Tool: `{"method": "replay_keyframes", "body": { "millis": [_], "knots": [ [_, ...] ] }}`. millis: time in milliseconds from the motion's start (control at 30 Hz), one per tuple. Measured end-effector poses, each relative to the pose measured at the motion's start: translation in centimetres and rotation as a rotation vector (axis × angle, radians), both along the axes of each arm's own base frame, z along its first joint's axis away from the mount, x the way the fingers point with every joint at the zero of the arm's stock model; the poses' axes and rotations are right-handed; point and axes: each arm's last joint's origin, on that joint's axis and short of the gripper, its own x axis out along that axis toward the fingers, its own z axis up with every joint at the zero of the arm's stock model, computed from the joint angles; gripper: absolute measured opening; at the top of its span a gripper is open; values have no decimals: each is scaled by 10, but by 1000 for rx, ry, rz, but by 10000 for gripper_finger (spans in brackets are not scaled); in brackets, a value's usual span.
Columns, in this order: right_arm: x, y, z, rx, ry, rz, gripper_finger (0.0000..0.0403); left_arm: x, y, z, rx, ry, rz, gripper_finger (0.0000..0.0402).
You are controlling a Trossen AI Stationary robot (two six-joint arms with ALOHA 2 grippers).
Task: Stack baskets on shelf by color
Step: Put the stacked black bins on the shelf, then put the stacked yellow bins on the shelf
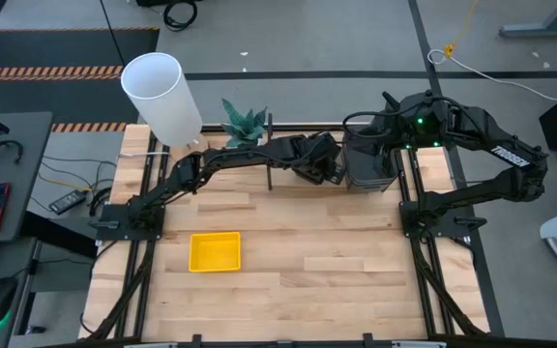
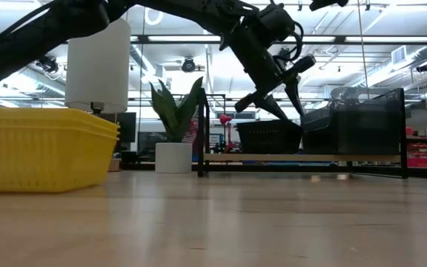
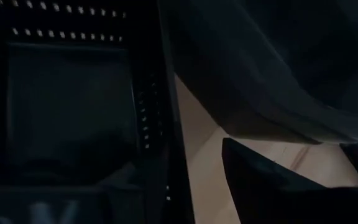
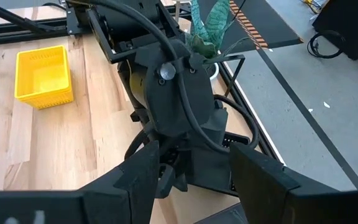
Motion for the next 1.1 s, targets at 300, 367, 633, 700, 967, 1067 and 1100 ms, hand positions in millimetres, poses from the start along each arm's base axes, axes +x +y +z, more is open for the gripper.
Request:
{"method": "replay_keyframes", "body": {
  "millis": [300,367,633,700,967,1067,1100],
  "knots": [
    [0,0,1,-6,-7,3,199,5,1,-17,-53,10,-39,137],
    [1,0,1,-7,-11,3,199,5,0,-21,-85,20,-35,133],
    [1,0,1,-5,-11,1,199,22,11,0,-45,-269,-28,121],
    [0,0,1,-4,-13,0,199,22,16,4,-55,-303,-33,121],
    [-7,1,4,-12,-32,-13,199,4,15,44,20,-291,-109,121],
    [-12,3,6,-17,-48,-16,199,-7,-1,65,120,-241,-185,121],
    [-14,3,7,-23,-52,-23,199,-11,-6,73,145,-232,-216,121]
  ]
}}
